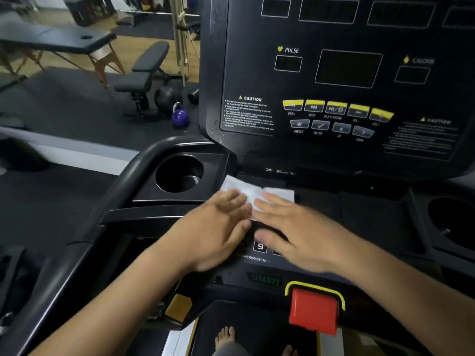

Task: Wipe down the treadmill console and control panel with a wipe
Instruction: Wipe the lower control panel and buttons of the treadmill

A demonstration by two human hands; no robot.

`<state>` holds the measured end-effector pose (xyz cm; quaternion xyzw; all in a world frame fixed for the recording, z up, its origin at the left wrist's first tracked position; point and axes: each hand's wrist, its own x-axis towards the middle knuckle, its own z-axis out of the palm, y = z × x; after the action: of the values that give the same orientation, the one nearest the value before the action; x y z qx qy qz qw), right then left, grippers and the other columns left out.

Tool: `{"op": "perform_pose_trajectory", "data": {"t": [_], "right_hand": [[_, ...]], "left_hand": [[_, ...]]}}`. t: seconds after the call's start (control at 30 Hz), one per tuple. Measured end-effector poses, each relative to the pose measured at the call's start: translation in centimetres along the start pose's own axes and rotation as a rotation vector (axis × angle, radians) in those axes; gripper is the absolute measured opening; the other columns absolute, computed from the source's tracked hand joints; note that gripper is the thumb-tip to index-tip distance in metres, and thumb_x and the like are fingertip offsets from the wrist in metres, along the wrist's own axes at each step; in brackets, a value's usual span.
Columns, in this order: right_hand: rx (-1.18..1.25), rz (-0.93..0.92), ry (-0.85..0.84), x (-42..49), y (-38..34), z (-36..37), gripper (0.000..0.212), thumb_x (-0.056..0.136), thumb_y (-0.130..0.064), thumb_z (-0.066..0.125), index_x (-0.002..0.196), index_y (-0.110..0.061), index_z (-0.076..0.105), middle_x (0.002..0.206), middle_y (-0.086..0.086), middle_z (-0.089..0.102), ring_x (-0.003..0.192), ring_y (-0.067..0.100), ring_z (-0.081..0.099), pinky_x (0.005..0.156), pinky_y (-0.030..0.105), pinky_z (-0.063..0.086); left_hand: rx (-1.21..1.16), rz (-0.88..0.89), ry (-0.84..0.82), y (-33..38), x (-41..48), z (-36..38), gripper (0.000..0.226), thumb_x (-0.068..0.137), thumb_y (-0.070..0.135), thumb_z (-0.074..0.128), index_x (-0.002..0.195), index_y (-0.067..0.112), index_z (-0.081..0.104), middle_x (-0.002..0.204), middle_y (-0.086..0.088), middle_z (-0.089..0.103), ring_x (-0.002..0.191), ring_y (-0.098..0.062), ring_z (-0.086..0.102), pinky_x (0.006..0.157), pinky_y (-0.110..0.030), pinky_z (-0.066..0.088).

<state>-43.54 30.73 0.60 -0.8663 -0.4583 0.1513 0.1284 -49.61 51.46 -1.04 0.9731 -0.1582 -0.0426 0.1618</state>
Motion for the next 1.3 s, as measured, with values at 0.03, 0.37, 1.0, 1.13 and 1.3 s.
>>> {"op": "perform_pose_trajectory", "data": {"t": [0.03, 0.37, 1.0, 1.13, 1.3], "right_hand": [[0.012, 0.018, -0.011, -0.4, -0.1, 0.1, 0.082, 0.084, -0.07, 0.012, 0.15, -0.027, 0.032, 0.161, -0.013, 0.017, 0.147, -0.001, -0.003, 0.116, 0.018, 0.004], [-0.02, 0.023, 0.013, 1.2, 0.9, 0.4, 0.086, 0.084, -0.078, 0.009, 0.15, -0.029, 0.034, 0.161, -0.01, 0.02, 0.149, 0.003, 0.001, 0.121, 0.03, 0.013], [0.106, 0.065, 0.079, 3.3, 1.9, -0.4, 0.073, 0.088, -0.06, 0.02, 0.144, -0.02, 0.045, 0.158, -0.002, 0.03, 0.147, 0.005, 0.014, 0.114, 0.01, 0.0], [0.128, 0.005, 0.03, 0.5, 0.7, 0.2, 0.076, 0.086, -0.064, 0.02, 0.144, -0.023, 0.046, 0.158, -0.007, 0.028, 0.147, 0.0, 0.009, 0.119, 0.018, 0.005], [0.13, 0.001, 0.05, 1.6, 2.2, -0.6, 0.06, 0.095, -0.05, 0.031, 0.142, -0.016, 0.049, 0.154, -0.003, 0.037, 0.138, -0.005, 0.018, 0.109, 0.003, 0.001]], "left_hand": [[-0.013, -0.003, -0.002, 0.1, -0.5, 0.1, 0.075, 0.093, 0.054, 0.011, 0.151, 0.014, 0.038, 0.159, -0.004, 0.033, 0.151, -0.013, 0.015, 0.123, -0.03, 0.013], [0.006, -0.048, -0.005, -0.9, 1.0, -0.5, 0.085, 0.087, 0.058, 0.003, 0.151, 0.015, 0.038, 0.16, -0.002, 0.033, 0.151, -0.008, 0.013, 0.122, -0.027, 0.017], [0.064, -0.099, 0.008, -0.4, 3.1, -0.4, 0.074, 0.095, 0.055, 0.013, 0.15, 0.013, 0.038, 0.159, -0.005, 0.035, 0.151, -0.016, 0.017, 0.119, -0.027, 0.017], [-0.012, -0.049, 0.056, 0.8, -0.5, -0.5, 0.075, 0.089, 0.054, 0.01, 0.136, 0.017, 0.054, 0.152, 0.0, 0.045, 0.147, -0.009, 0.024, 0.116, -0.032, 0.031], [0.021, -0.036, 0.0, 0.0, 1.4, -1.3, 0.073, 0.091, 0.057, 0.01, 0.137, 0.022, 0.055, 0.152, 0.0, 0.046, 0.145, -0.013, 0.031, 0.116, -0.036, 0.032]]}}
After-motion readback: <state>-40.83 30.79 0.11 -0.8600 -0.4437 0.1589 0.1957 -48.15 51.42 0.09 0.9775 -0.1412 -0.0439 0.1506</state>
